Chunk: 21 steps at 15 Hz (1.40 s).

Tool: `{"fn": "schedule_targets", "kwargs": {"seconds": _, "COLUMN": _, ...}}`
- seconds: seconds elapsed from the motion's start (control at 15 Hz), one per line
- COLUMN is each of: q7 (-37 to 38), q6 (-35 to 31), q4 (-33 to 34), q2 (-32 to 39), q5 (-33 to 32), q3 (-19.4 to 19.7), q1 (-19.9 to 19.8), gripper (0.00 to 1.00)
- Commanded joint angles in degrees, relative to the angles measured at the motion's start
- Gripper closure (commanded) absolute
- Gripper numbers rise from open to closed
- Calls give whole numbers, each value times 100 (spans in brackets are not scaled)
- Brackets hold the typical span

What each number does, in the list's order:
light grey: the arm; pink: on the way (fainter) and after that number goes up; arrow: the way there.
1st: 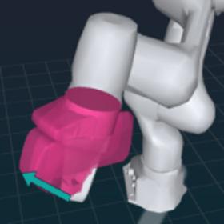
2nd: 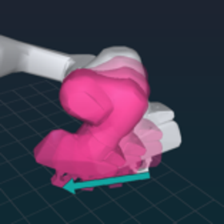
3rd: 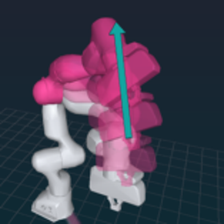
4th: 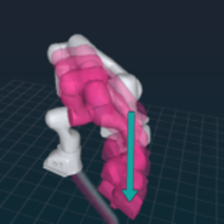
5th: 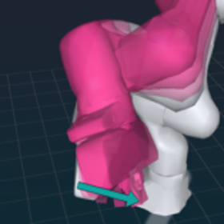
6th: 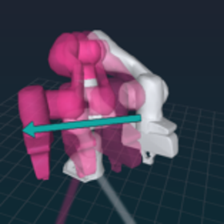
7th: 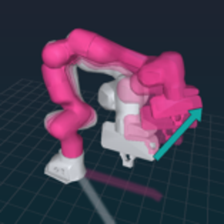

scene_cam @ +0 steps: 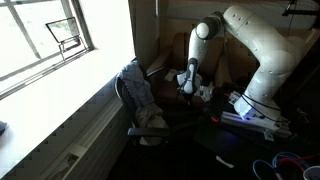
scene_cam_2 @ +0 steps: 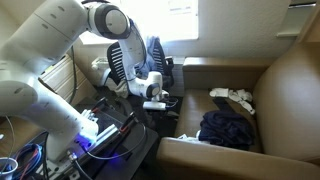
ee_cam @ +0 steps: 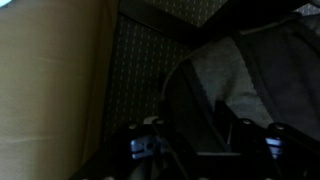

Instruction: Put the bag on the sofa.

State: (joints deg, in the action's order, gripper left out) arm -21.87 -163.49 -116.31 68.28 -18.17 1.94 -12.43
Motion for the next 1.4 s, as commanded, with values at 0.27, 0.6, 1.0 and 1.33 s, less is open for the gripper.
{"fn": "schedule_targets", "kwargs": {"seconds": 0.27, "q7": 43, "q6": -125, "q4": -43, "q2": -285, "q5": 4, "q3": 42, "q1": 263, "gripper": 99}}
{"fn": "schedule_targets", "kwargs": {"seconds": 0.6, "q7": -232, "q6": 1359, "q4": -456, "q2": -1443, "q5": 10, "q3": -346, "q1": 476, "gripper": 97}}
{"fn": "schedule_targets", "kwargs": {"seconds": 1.0, "q7": -210, "q6": 1686, "q4": -814, "q2": -2844, "q5": 98, "q3": -683, "q1": 779, "gripper": 97}}
{"fn": "schedule_targets", "kwargs": {"seconds": 1.33, "q7": -369, "q6": 2443, "q4": -1015, "q2": -3874, "q5": 495, "q3": -1099, "q1": 795, "gripper": 97}}
